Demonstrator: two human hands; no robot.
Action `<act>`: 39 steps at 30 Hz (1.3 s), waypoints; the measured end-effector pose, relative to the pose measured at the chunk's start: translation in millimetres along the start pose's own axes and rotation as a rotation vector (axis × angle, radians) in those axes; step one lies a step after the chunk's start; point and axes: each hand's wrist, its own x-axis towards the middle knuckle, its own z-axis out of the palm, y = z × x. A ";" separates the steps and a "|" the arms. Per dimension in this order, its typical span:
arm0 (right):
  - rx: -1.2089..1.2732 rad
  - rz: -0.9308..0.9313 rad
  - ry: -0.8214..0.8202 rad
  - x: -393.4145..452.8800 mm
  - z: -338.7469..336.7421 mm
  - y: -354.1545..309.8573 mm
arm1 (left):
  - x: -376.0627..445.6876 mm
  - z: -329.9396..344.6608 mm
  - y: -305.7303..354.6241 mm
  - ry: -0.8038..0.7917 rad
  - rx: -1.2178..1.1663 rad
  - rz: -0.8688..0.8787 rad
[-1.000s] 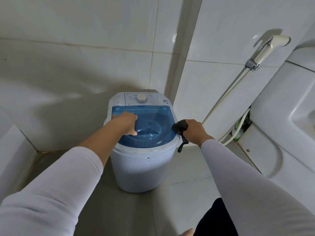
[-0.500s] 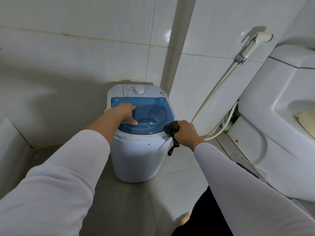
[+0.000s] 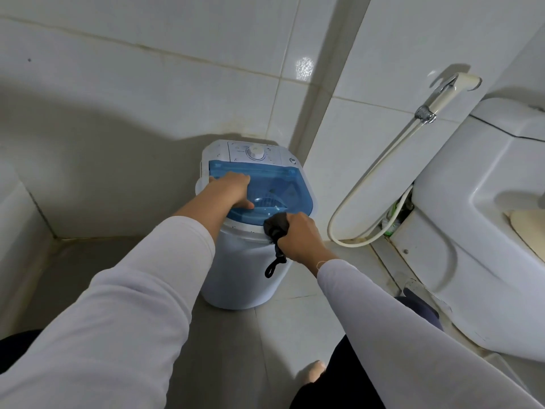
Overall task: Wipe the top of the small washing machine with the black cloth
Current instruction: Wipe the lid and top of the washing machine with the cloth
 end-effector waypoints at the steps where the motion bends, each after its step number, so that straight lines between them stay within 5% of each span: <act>1: 0.002 -0.006 0.005 -1.4 2.7 -3.6 | -0.4 0.8 0.1 0.007 -0.012 -0.001; 15: -0.083 -0.242 -0.057 -2.0 14.8 -27.8 | -14.5 5.4 -5.1 0.101 -0.110 0.022; 25: 0.094 -0.294 -0.433 42.6 -79.1 2.8 | -77.6 53.8 -27.9 0.575 -0.737 -0.099; 32: -0.001 -0.332 -0.671 53.6 -61.5 -11.1 | -94.2 114.2 -18.6 0.477 -0.848 -0.267; 39: -0.104 -0.557 -0.480 68.2 -39.4 -9.5 | -84.3 127.1 -10.0 0.433 -0.852 -0.329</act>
